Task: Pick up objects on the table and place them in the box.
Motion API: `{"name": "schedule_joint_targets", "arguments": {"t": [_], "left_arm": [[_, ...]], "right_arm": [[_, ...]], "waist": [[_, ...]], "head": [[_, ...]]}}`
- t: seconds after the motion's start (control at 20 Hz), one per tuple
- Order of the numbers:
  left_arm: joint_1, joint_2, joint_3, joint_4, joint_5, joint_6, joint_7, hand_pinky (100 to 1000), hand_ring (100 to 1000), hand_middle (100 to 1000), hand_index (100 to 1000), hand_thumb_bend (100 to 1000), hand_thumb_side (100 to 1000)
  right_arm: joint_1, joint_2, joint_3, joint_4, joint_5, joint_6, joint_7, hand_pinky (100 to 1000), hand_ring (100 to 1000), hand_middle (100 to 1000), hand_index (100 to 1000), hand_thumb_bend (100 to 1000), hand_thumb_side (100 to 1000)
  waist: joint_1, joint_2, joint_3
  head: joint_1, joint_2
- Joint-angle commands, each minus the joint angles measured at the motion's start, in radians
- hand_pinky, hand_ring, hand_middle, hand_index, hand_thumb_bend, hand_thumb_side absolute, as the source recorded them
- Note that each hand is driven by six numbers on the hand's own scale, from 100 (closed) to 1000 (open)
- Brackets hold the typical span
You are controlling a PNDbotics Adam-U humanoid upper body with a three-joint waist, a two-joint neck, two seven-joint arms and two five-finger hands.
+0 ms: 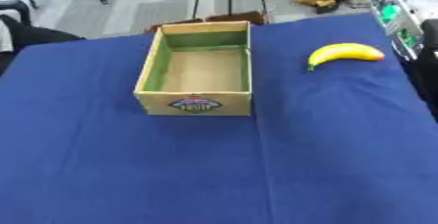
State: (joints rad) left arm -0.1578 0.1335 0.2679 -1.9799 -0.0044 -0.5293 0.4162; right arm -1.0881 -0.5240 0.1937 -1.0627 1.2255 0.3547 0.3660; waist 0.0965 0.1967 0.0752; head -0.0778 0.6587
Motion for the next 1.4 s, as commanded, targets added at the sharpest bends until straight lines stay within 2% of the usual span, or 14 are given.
{"name": "schedule_joint_targets", "arguments": {"t": [0.05,0.4,0.55,0.6,0.9,1.0,1.05,1.15,1.4], "left_arm": [[-0.003,0.02,-0.002,-0.02,0.003,0.0,-0.004,347,733,746,725,100,923],[0.0,0.018,-0.001,-0.02,0.003,0.001,-0.004,346,734,746,724,100,923],[-0.001,0.018,-0.002,-0.02,0.003,0.001,-0.004,346,734,746,724,100,921],[-0.001,0.018,-0.002,-0.02,0.003,0.001,-0.004,346,734,746,725,100,922],[-0.001,0.019,-0.004,-0.02,0.004,0.0,-0.006,345,734,747,724,100,921],[-0.001,0.018,-0.004,-0.02,0.005,0.0,-0.006,345,734,747,724,100,921],[-0.001,0.018,-0.004,-0.02,0.005,0.0,-0.007,344,734,747,724,100,921],[0.0,0.018,-0.005,-0.02,0.005,0.0,-0.008,344,734,747,724,100,921],[0.001,0.015,-0.006,-0.02,0.006,0.001,-0.01,340,736,748,724,100,919]], "right_arm": [[-0.042,-0.004,-0.038,0.063,0.037,-0.007,0.045,882,984,961,1000,280,992],[-0.09,-0.005,-0.103,0.229,0.091,-0.033,0.147,884,999,970,1000,287,917],[-0.101,-0.01,-0.12,0.274,0.108,-0.045,0.192,886,1000,975,1000,295,846],[-0.101,-0.013,-0.125,0.28,0.112,-0.048,0.207,886,1000,974,1000,320,849],[-0.093,-0.027,-0.142,0.279,0.113,-0.061,0.301,883,1000,964,1000,497,703],[-0.09,-0.029,-0.146,0.27,0.112,-0.069,0.324,878,1000,964,1000,541,621],[-0.089,-0.029,-0.148,0.267,0.109,-0.074,0.332,867,1000,958,1000,587,540],[-0.086,-0.028,-0.156,0.265,0.094,-0.083,0.34,846,1000,954,1000,575,478],[-0.085,-0.028,-0.174,0.274,0.063,-0.089,0.317,840,1000,955,1000,398,406]], "waist": [[-0.002,-0.017,0.0],[0.001,-0.017,-0.004],[0.002,-0.017,-0.006],[0.002,-0.017,-0.007],[0.005,-0.016,-0.007],[0.006,-0.016,-0.007],[0.006,-0.016,-0.006],[0.008,-0.016,-0.006],[0.011,-0.013,-0.006]], "head": [[-0.001,-0.005],[0.001,-0.007],[0.002,-0.008],[0.002,-0.009],[0.004,-0.011],[0.003,-0.011],[0.003,-0.011],[0.001,-0.012],[-0.002,-0.013]]}}
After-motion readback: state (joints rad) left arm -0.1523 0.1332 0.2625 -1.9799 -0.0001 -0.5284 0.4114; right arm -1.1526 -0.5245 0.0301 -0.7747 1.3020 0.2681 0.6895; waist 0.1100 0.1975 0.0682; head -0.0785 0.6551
